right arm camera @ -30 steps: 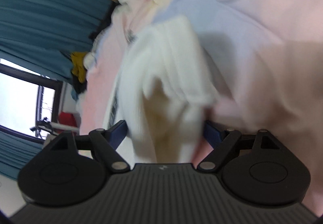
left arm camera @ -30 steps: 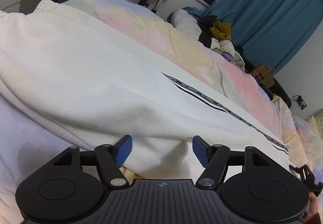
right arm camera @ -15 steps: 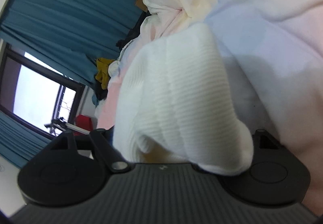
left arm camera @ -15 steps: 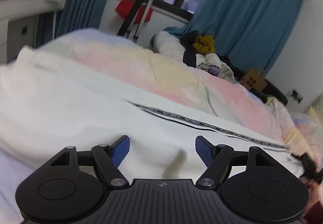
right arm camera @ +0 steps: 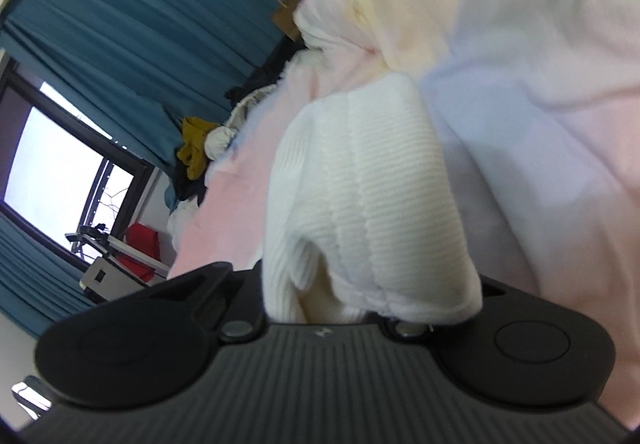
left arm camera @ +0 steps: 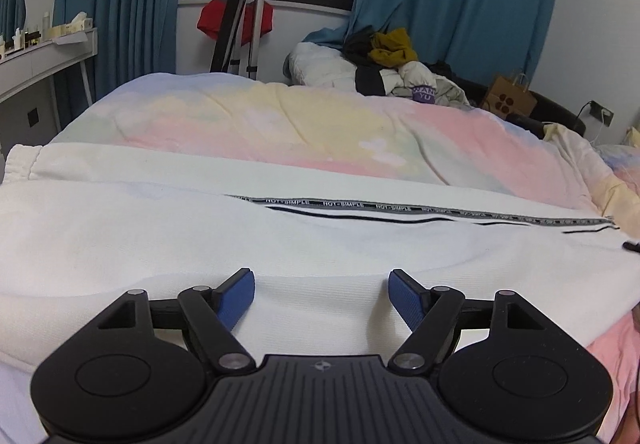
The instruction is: Fold clothes
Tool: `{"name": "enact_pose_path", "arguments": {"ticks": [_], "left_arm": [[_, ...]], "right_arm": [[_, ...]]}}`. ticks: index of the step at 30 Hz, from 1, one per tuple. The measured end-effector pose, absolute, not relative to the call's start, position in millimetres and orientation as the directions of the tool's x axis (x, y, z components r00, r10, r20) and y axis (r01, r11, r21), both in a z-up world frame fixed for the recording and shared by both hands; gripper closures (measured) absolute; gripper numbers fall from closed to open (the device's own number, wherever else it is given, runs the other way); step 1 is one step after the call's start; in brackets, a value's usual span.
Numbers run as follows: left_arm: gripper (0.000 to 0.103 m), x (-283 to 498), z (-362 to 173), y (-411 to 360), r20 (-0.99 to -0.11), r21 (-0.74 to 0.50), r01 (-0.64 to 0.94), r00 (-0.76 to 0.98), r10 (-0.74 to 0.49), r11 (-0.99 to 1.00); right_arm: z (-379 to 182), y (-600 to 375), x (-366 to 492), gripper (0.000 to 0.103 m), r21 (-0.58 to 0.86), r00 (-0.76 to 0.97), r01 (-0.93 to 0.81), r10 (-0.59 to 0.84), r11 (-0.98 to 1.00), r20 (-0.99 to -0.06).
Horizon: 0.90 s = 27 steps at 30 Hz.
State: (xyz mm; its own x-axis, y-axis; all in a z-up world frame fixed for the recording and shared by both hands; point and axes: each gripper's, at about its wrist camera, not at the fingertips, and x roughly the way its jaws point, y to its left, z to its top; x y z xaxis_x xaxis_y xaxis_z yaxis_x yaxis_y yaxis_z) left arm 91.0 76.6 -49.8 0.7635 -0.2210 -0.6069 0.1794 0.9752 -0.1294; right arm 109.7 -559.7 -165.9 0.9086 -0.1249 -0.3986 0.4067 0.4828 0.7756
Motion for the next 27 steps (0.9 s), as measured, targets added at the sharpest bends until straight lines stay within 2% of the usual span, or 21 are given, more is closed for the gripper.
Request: {"name": "enact_pose_path", "arguments": {"ticks": [4, 7, 11, 18, 21, 24, 27], "left_arm": [[0.028, 92.6, -49.2, 79.4, -0.625, -0.147, 0.180, 0.745, -0.233, 0.972], [0.028, 87.8, -39.1, 86.4, -0.600, -0.206, 0.180, 0.753, -0.269, 0.962], [0.028, 77.6, -21.8, 96.1, -0.572, -0.237, 0.164, 0.773, -0.274, 0.957], [0.028, 73.6, -12.9, 124.3, -0.556, -0.281, 0.169, 0.773, -0.304, 0.945], [0.028, 71.7, -11.9, 143.7, -0.539, -0.342, 0.147, 0.778, -0.322, 0.928], [0.028, 68.4, -7.9, 162.1, -0.510, -0.397, 0.133, 0.791, -0.339, 0.908], [0.026, 63.7, -2.4, 178.8, -0.468, -0.452, 0.135, 0.806, -0.363, 0.882]], "right_arm": [[-132.4, -547.1, 108.5, 0.090, 0.753, 0.921, 0.379, -0.142, 0.538, -0.362], [-103.3, -533.4, 106.2, 0.090, 0.735, 0.936, 0.342, -0.140, 0.586, -0.324], [-53.7, -503.1, 105.2, 0.090, 0.640, 0.947, 0.305, -0.150, 0.706, -0.286], [23.0, -404.3, 104.1, 0.090, 0.332, 0.966, 0.203, -0.133, 0.921, -0.221], [39.2, -345.3, 101.6, 0.090, 0.187, 0.977, 0.138, -0.102, 0.973, -0.190], [37.2, -278.6, 100.2, 0.090, 0.039, 0.984, 0.068, -0.060, 0.997, -0.170], [8.4, -214.0, 103.5, 0.090, -0.081, 0.977, -0.016, -0.002, 0.997, -0.213]]}}
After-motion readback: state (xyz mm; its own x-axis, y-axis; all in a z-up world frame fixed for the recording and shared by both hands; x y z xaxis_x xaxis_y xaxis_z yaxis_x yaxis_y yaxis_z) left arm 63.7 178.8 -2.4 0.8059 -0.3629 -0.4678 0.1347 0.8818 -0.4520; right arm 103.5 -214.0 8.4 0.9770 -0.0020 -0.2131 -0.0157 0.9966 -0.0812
